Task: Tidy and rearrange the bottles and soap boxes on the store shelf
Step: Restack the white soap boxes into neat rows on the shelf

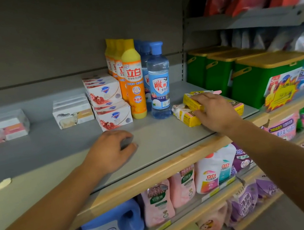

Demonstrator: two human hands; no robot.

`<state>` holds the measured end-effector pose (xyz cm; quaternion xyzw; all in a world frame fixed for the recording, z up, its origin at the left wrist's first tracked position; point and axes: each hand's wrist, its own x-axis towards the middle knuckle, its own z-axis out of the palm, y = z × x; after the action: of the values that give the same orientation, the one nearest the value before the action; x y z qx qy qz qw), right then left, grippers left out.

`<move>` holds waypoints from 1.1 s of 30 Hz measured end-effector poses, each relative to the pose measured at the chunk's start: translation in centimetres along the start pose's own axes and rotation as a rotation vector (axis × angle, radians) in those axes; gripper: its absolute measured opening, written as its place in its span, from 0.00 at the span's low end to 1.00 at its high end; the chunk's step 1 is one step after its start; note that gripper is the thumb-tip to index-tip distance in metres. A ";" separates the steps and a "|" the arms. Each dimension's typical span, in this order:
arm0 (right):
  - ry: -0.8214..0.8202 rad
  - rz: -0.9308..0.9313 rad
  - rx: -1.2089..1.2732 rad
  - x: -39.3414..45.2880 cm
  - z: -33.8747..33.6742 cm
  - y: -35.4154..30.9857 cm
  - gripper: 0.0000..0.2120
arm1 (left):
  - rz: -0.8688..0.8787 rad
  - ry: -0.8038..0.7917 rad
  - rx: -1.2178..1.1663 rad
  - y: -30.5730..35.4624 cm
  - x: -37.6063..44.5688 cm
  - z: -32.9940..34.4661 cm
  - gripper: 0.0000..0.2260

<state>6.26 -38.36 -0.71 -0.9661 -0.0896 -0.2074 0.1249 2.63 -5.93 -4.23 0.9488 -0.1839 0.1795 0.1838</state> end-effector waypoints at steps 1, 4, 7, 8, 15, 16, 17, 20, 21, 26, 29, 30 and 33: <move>0.006 0.004 -0.016 0.0 -0.2 -0.3 0.26 | -0.004 -0.006 0.001 0.0 0.0 0.0 0.16; 0.104 -0.023 0.004 -0.4 -0.6 -2.2 0.26 | -0.049 -0.008 -0.053 0.0 -0.2 -0.3 0.16; 0.164 -0.105 0.160 -0.7 -0.3 -6.4 0.24 | -0.154 0.044 -0.218 -0.3 -0.4 -1.5 0.14; 0.163 -0.140 0.207 -0.7 0.0 -8.0 0.24 | -0.185 0.060 -0.292 -0.7 -0.6 -2.2 0.13; 0.054 -0.300 0.504 1.0 3.8 -20.9 0.24 | -0.364 0.242 -0.480 -7.4 -3.9 -9.2 0.09; 0.038 -0.319 0.530 1.4 4.5 -22.7 0.23 | -0.407 0.279 -0.501 -8.7 -4.5 -10.3 0.09; 0.017 -0.334 0.545 1.8 5.3 -24.3 0.23 | -0.451 0.309 -0.515 -10.0 -5.0 -11.3 0.08; -0.039 -0.361 0.592 3.3 7.7 -28.9 0.23 | -0.591 0.354 -0.539 -14.0 -6.5 -13.5 0.07; -0.060 -0.366 0.602 3.9 8.4 -30.4 0.23 | -0.629 0.362 -0.543 -15.2 -6.9 -14.0 0.06; -0.127 -0.410 0.630 6.9 11.6 -36.9 0.23 | -0.761 0.407 -0.538 -19.6 -9.4 -14.9 0.08; -0.124 -0.431 0.607 9.0 13.8 -40.2 0.23 | -0.810 0.460 -0.614 -20.7 -10.5 -14.8 0.07; -0.127 -0.437 0.585 9.7 14.5 -41.3 0.23 | -0.821 0.492 -0.651 -21.0 -10.6 -14.9 0.06; -0.170 -0.442 0.508 11.9 16.7 -43.9 0.28 | -0.810 0.521 -0.683 -21.7 -10.6 -14.6 0.05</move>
<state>13.40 9.61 -1.48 -0.8752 -0.3553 -0.1194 0.3058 -1.56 21.91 -2.05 0.7552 0.1967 0.2529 0.5718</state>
